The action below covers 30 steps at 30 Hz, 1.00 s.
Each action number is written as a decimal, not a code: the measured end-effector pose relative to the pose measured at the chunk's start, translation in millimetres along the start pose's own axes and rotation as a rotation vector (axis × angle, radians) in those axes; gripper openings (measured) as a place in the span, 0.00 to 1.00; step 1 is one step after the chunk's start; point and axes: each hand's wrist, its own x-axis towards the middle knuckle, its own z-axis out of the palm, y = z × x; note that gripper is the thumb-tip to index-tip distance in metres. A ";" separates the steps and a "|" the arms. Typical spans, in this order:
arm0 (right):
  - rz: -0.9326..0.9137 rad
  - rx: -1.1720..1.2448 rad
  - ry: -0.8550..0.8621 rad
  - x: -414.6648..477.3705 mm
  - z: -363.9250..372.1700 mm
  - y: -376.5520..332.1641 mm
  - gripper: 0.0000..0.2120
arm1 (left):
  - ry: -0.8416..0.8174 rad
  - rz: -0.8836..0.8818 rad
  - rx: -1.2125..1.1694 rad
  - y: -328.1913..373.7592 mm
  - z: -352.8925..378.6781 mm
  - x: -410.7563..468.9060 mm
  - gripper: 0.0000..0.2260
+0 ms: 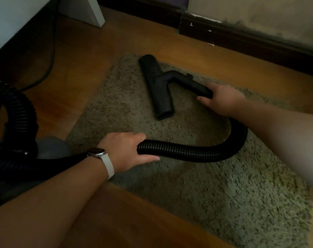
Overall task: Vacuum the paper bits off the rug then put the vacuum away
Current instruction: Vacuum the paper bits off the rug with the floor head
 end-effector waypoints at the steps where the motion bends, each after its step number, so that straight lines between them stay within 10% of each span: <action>1: 0.032 0.027 0.004 -2.0 0.2 9.2 0.22 | -0.005 -0.003 -0.007 1.3 -0.9 0.1 0.31; 30: 0.149 -0.015 0.053 -39.8 -21.6 51.2 0.20 | -0.034 0.010 -0.077 24.5 -16.0 -10.0 0.26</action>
